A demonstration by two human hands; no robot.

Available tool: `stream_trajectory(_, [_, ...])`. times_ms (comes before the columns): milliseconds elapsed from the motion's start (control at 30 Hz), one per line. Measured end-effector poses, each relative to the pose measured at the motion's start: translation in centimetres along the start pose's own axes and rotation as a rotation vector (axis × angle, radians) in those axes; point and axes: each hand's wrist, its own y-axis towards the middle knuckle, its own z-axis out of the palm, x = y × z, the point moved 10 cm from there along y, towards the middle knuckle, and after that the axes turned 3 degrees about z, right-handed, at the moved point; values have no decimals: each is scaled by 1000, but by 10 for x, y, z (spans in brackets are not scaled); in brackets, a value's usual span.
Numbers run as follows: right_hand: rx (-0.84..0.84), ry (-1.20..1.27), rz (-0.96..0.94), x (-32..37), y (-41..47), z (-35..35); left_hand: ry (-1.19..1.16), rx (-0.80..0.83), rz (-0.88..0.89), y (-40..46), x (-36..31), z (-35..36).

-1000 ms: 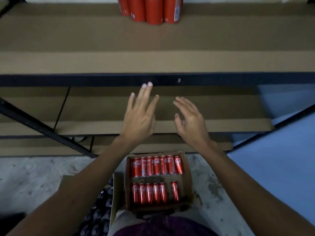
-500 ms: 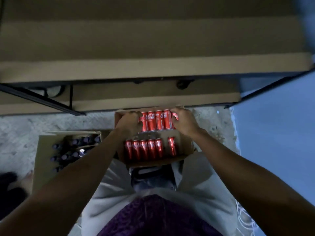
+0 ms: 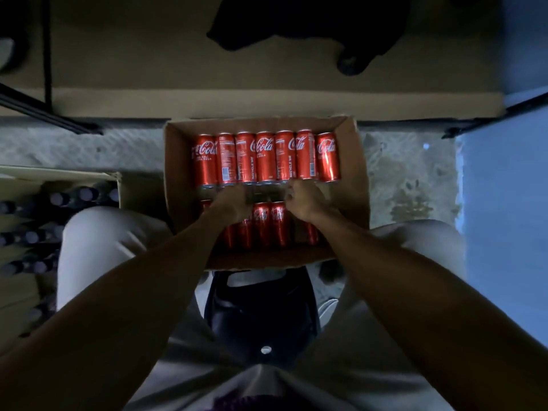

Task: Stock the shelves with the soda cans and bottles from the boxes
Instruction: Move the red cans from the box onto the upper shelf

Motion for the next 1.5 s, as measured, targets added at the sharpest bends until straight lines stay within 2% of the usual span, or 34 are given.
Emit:
stream_trajectory(200, [71,-118,-22,-26,54,66,23,57,-9,53,37,61])
stream_trajectory(567, [174,-245,24,-68,95,144,191,25,-1,92,69,112])
stream_trajectory(667, [118,-249,21,-70,99,144,232,15,-57,94,71,107])
stream_trajectory(800, [52,-130,48,-74,94,133,162,45,-78,94,71,105])
stream_trajectory(967, [44,31,106,-85,77,119,-94,34,-8,80,55,114])
stream_trajectory(1067, [-26,21,113,-88,71,112,-117,-1,-18,72,48,110])
stream_trajectory(1233, [-152,157,161,-87,52,105,-243,-199,-33,49,48,100])
stream_trajectory(1367, [-216,146,168,-80,30,105,-240,-284,-84,19,45,97])
stream_trajectory(1500, [-435,344,132,-69,2,86,-294,-405,-133,-3,41,78])
